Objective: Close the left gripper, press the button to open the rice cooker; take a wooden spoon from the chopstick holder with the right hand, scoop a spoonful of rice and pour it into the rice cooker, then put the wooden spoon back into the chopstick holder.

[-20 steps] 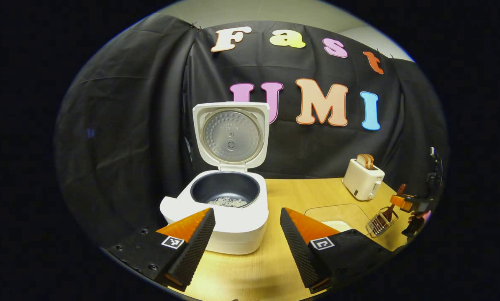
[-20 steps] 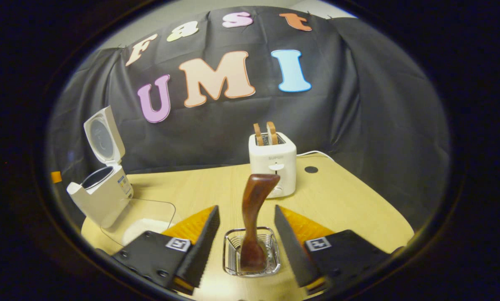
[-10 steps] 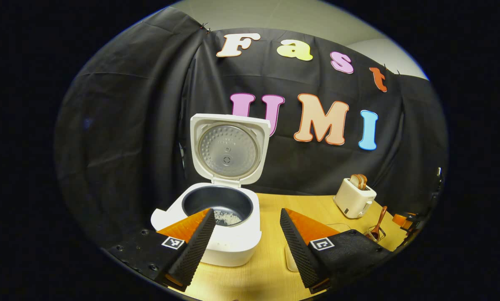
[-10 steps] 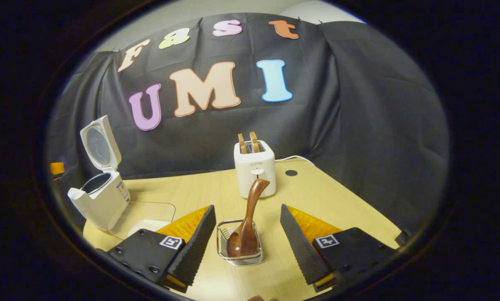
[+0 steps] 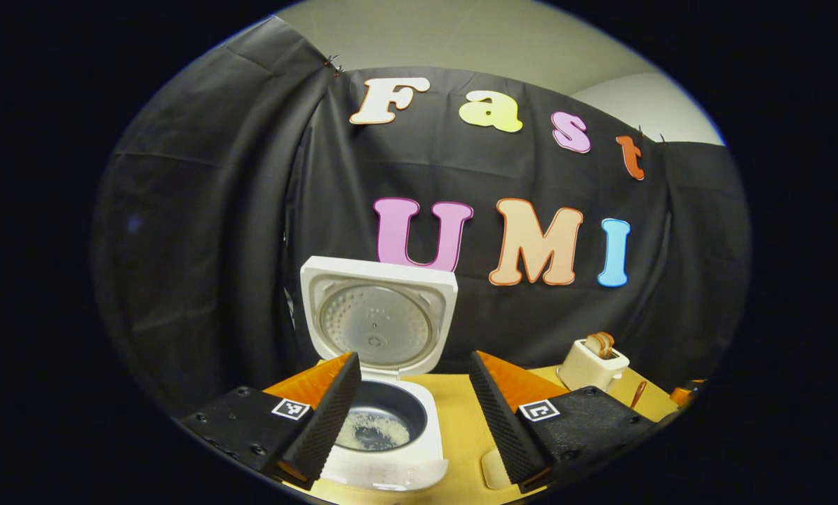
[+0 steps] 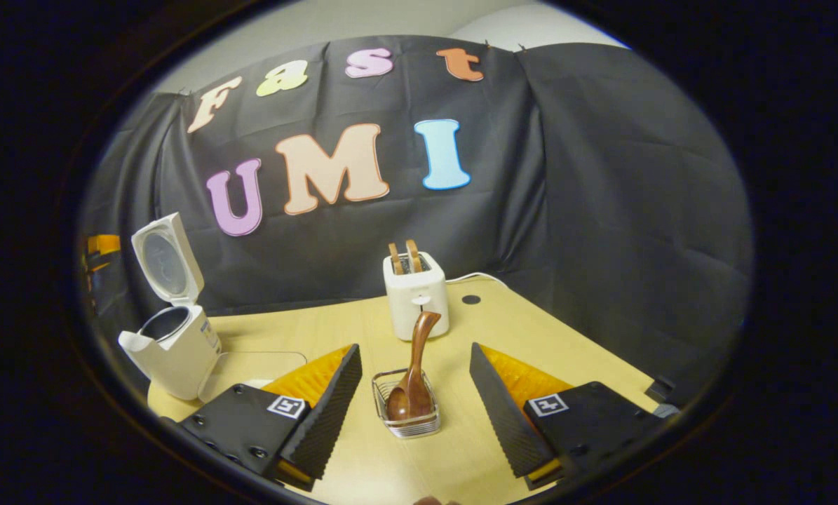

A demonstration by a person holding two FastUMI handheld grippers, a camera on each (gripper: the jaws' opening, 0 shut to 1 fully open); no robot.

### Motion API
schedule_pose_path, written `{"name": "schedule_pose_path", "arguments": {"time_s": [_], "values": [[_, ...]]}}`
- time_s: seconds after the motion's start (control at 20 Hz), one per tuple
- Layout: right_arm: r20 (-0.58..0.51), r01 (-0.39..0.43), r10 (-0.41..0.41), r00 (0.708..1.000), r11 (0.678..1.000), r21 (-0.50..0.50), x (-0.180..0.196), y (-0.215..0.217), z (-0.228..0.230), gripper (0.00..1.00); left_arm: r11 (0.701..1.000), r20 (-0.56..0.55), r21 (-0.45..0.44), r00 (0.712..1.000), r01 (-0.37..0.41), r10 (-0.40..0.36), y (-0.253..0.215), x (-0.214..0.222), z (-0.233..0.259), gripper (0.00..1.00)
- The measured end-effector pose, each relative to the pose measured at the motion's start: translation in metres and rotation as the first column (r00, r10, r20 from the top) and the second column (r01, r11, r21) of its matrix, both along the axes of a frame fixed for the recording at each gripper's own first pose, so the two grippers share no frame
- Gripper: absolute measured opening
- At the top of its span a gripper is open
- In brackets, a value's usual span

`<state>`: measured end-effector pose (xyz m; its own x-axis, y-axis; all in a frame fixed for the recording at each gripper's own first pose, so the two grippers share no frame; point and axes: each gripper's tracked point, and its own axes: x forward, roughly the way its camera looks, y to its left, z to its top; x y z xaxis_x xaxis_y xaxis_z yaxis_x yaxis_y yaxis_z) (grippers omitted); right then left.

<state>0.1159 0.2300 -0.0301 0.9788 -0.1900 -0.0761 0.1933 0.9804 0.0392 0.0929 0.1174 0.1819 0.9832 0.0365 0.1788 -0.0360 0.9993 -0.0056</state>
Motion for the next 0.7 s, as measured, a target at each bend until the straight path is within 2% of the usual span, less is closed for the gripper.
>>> {"name": "schedule_pose_path", "arguments": {"time_s": [0.15, 0.3, 0.45, 0.5, 0.55, 0.6, 0.7], "values": [[0.004, 0.033, -0.032, 0.999, 0.999, -0.010, -0.008, -0.001, 0.001, 0.98, 1.000, 0.031, 0.008, 0.999, 0.018, -0.018, 0.011, 0.020, 0.034, 0.89], [0.002, 0.068, -0.068, 0.998, 0.997, -0.018, -0.015, -0.002, 0.000, 0.98, 0.998, 0.055, 0.054, 0.998, 0.028, -0.030, 0.020, 0.043, 0.061, 0.89], [0.016, 0.122, -0.122, 0.992, 0.992, -0.013, -0.024, 0.000, 0.002, 0.98, 0.994, 0.049, 0.082, 0.996, 0.076, -0.081, 0.018, 0.066, 0.078, 0.89], [0.022, 0.139, -0.139, 0.990, 0.990, -0.007, -0.025, 0.001, 0.002, 0.98, 0.992, 0.049, 0.087, 0.994, 0.092, -0.096, 0.017, 0.073, 0.082, 0.86], [0.027, 0.155, -0.155, 0.988, 0.988, -0.002, -0.028, 0.002, 0.002, 0.99, 0.990, 0.050, 0.092, 0.993, 0.103, -0.108, 0.017, 0.079, 0.087, 0.89], [0.030, 0.169, -0.169, 0.985, 0.986, 0.002, -0.030, 0.003, 0.003, 0.99, 0.989, 0.049, 0.098, 0.992, 0.115, -0.120, 0.015, 0.086, 0.092, 0.85], [0.024, 0.182, -0.182, 0.983, 0.983, 0.006, -0.036, 0.008, 0.001, 0.99, 0.985, 0.042, 0.111, 0.989, 0.134, -0.139, 0.012, 0.099, 0.100, 0.89]]}}
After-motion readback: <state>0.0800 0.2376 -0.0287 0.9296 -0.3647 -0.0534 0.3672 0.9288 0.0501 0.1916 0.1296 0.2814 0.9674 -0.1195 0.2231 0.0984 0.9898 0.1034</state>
